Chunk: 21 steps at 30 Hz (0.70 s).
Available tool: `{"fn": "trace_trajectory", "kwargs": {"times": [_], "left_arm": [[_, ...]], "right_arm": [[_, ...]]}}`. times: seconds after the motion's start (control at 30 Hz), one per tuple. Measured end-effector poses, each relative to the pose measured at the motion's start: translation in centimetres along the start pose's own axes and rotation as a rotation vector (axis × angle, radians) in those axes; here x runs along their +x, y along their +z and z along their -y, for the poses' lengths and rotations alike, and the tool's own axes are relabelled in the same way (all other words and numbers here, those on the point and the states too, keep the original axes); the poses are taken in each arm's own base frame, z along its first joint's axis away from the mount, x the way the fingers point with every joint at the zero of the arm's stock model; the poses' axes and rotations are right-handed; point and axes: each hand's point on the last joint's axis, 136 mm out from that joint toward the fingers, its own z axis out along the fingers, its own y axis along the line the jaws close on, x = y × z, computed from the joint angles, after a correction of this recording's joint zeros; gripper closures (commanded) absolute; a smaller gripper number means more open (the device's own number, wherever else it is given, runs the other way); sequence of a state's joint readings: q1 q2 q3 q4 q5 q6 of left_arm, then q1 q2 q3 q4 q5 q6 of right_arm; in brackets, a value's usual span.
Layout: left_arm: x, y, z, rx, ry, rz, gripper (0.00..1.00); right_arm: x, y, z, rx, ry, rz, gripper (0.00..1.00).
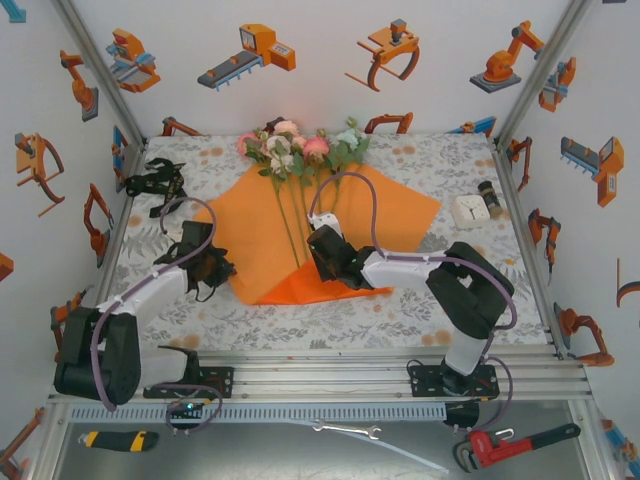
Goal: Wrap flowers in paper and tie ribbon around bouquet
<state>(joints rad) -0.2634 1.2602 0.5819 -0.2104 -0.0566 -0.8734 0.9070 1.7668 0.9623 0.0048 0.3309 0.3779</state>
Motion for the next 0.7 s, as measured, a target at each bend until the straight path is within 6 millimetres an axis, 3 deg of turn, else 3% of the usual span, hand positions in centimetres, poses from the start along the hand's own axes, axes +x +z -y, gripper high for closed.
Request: {"fn": "trace_trajectory", "kwargs": {"times": [0.17,0.3,0.5,0.7], "left_arm": [[0.4,-1.8,4.9,0.095,0.071,-0.005,0.88],[-0.6,-2.7,7.8,0.144,0.059,0.010,0.88],[-1.2,-1.3,8.9,0.115,0.009,-0.008,0.88],[-0.9,0.0,9.1,0.095,-0.020,-0.033,0.88]], "right_arm": [[0.0,0.0,0.0,0.000,0.015,0.000,0.55],[0.0,0.0,0.0,0.000,0.020,0.001,0.54],[-1.0,-1.6,-0.7,-0.033,0.024,0.037,0.54],[-1.9,-4.4,-3.3,-0.144,0.021,0.075,0.53]]}}
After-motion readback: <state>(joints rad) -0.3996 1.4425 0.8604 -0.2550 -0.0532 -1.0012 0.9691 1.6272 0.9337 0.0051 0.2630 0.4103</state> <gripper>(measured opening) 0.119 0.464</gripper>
